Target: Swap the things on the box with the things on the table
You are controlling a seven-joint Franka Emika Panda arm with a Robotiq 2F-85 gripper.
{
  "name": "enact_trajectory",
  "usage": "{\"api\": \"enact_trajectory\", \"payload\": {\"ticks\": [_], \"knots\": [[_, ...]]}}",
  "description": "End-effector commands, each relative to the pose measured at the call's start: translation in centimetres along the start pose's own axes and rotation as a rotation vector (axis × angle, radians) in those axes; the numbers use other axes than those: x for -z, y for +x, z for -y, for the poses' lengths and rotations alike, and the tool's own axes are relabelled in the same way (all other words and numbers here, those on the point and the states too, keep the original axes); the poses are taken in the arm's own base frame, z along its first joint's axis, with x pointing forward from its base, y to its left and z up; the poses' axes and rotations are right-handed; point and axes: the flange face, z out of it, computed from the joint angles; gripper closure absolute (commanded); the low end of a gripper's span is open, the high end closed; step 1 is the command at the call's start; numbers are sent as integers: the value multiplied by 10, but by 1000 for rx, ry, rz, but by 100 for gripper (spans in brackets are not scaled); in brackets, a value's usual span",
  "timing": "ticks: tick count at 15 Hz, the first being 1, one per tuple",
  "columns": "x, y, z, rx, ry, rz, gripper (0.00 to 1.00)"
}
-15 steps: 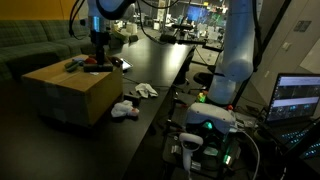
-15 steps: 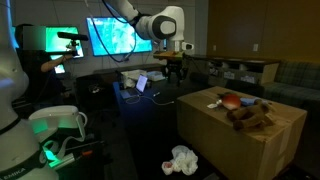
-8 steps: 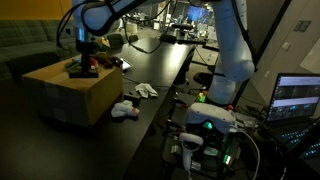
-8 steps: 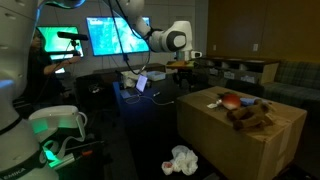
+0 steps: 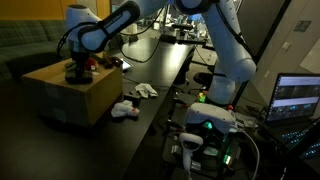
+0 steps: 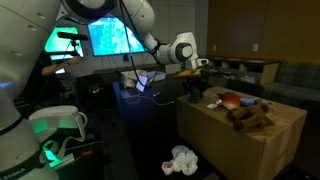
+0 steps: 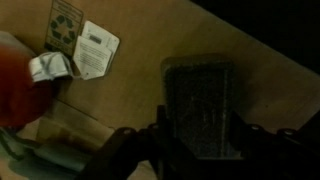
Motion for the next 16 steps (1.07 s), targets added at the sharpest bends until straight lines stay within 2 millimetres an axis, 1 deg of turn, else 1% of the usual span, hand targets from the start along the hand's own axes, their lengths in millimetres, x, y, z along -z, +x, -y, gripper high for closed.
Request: {"api": "enact_trajectory", "payload": {"ticks": [1, 5, 6, 7, 8, 9, 10, 11, 13, 15, 16], "knots": [[-5, 14, -7, -32, -66, -13, 67], [-3, 16, -12, -53, -73, -11, 67], [0, 16, -14, -57, -70, -11, 28], [0, 15, -14, -59, -67, -8, 16], [0, 15, -13, -60, -63, -9, 10], [5, 14, -15, -60, -58, -10, 3], [6, 14, -16, -59, -53, -10, 0], [6, 14, -15, -59, -54, -12, 0], [18, 10, -17, -57, -39, -18, 0], [32, 4, -17, -52, -27, -23, 0], [46, -3, -18, -45, -7, -15, 0]]}}
